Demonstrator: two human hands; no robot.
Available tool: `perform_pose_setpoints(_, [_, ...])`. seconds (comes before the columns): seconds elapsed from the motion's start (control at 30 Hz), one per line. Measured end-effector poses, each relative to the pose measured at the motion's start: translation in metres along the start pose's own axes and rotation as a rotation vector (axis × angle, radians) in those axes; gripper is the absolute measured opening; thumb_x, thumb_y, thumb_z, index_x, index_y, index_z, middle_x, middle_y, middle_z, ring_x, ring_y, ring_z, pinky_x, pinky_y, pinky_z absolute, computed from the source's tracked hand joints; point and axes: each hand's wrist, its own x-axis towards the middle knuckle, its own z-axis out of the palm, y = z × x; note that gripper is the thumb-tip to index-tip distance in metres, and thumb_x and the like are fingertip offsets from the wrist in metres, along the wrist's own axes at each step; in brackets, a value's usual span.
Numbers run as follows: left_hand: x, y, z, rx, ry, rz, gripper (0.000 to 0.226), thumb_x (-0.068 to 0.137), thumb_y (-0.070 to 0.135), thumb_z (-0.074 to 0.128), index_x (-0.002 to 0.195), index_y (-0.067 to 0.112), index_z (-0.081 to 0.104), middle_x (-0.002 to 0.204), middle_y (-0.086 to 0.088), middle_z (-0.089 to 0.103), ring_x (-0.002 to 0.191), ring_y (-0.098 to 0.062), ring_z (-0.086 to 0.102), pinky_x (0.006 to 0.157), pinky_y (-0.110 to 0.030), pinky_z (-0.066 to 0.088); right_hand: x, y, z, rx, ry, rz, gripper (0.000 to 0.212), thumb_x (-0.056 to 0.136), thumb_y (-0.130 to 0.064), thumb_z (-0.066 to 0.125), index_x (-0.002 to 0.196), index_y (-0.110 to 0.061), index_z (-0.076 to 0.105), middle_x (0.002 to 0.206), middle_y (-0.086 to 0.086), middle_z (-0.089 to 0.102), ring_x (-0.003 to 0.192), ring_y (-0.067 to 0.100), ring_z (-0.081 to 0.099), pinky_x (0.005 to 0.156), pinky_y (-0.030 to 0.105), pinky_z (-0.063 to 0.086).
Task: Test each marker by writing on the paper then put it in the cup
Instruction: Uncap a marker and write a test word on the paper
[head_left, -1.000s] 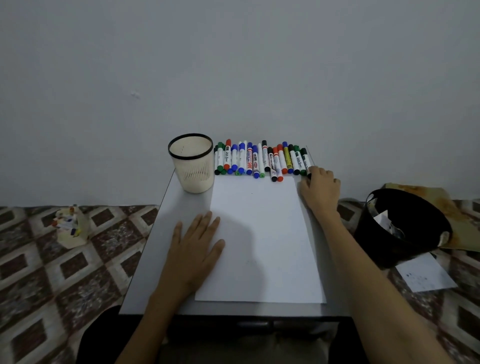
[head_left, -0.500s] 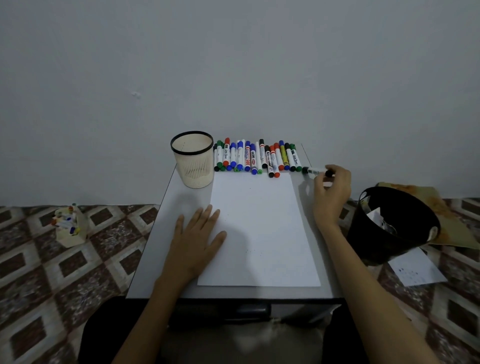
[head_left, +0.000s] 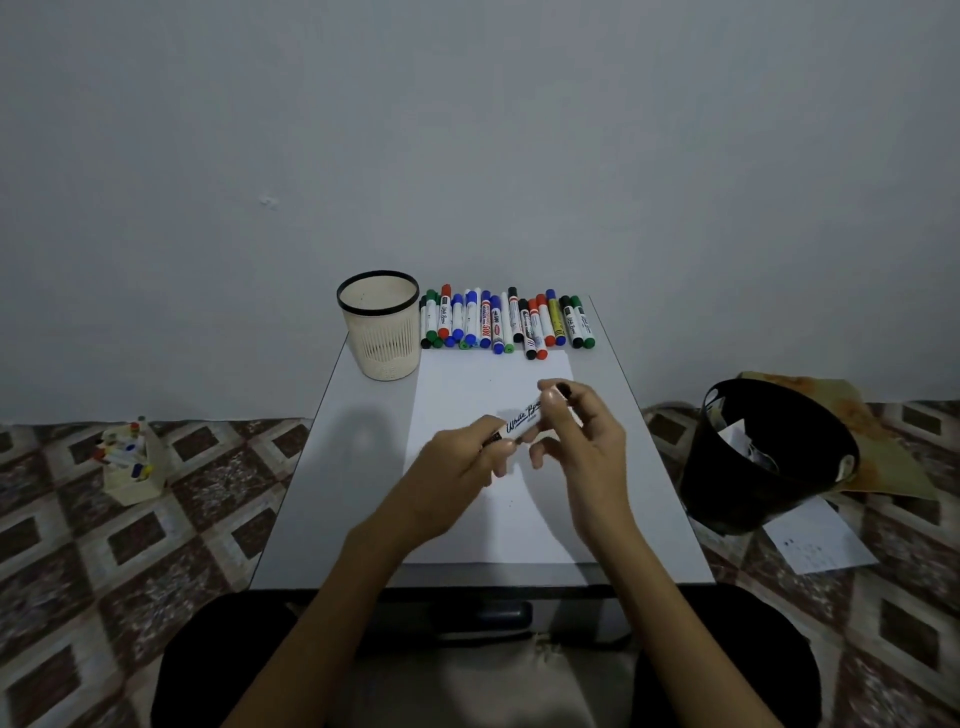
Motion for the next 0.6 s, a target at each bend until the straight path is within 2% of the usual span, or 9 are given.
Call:
perform_pose_setpoints(0.07, [-0.002, 0.003, 0.004, -0.042, 0.01, 0.001, 0.014, 0.1, 0.024, 0.036, 0.096, 0.025, 0.049, 0.072, 0.008, 0.053, 0.064, -0.006, 0.049, 0.064, -0.022, 0.043, -0.004, 0.001, 0.0, -0.065, -0.072, 0.062, 0.014, 0.091, -0.02, 0.059, 0.099, -0.014, 0.068, 0.069, -0.003, 0.063, 0.065, 0.012, 0.057, 0.052, 0.021, 0.046])
perform_pose_setpoints(0.2, [-0.011, 0.005, 0.014, -0.167, -0.029, -0.027, 0.017, 0.1, 0.022, 0.036, 0.091, 0.031, 0.047, 0.066, 0.011, 0.047, 0.056, -0.001, 0.044, 0.056, -0.017, 0.036, -0.008, 0.004, -0.004, -0.081, -0.108, 0.12, 0.027, 0.089, -0.017, 0.061, 0.095, 0.009, 0.063, 0.06, -0.003, 0.058, 0.059, 0.009, 0.051, 0.05, 0.017, 0.041])
perform_pose_setpoints(0.4, [-0.015, 0.014, 0.024, -0.211, 0.132, -0.039, 0.018, 0.1, 0.019, 0.037, 0.091, 0.028, 0.05, 0.063, 0.008, 0.047, 0.051, -0.002, 0.045, 0.05, -0.013, 0.036, -0.012, 0.003, 0.002, 0.029, -0.093, 0.24, 0.017, 0.095, -0.017, 0.054, 0.098, -0.006, 0.067, 0.06, -0.005, 0.051, 0.052, 0.002, 0.045, 0.051, 0.015, 0.038])
perform_pose_setpoints(0.47, [-0.018, 0.015, 0.025, -0.289, 0.151, -0.033, 0.016, 0.099, 0.018, 0.039, 0.095, 0.026, 0.052, 0.057, 0.011, 0.046, 0.047, -0.004, 0.043, 0.047, -0.011, 0.034, -0.012, 0.003, 0.004, 0.05, -0.086, 0.258, 0.018, 0.095, -0.017, 0.052, 0.097, -0.009, 0.068, 0.063, -0.004, 0.054, 0.056, 0.003, 0.046, 0.055, 0.018, 0.037])
perform_pose_setpoints(0.53, [-0.021, 0.015, 0.027, -0.418, 0.161, -0.044, 0.014, 0.098, 0.019, 0.042, 0.097, 0.022, 0.056, 0.051, 0.012, 0.042, 0.044, -0.005, 0.037, 0.043, -0.014, 0.032, -0.012, 0.002, 0.005, 0.061, -0.101, 0.256, 0.019, 0.096, -0.017, 0.05, 0.096, -0.014, 0.068, 0.073, 0.005, 0.054, 0.066, 0.012, 0.047, 0.06, 0.023, 0.037])
perform_pose_setpoints(0.6, [-0.024, 0.013, 0.026, -0.471, 0.175, -0.042, 0.013, 0.098, 0.019, 0.043, 0.097, 0.022, 0.056, 0.05, 0.012, 0.041, 0.043, -0.004, 0.035, 0.042, -0.015, 0.032, -0.012, 0.001, 0.006, 0.049, -0.136, 0.241, 0.019, 0.097, -0.018, 0.049, 0.098, -0.016, 0.068, 0.076, 0.007, 0.052, 0.067, 0.012, 0.045, 0.06, 0.023, 0.037])
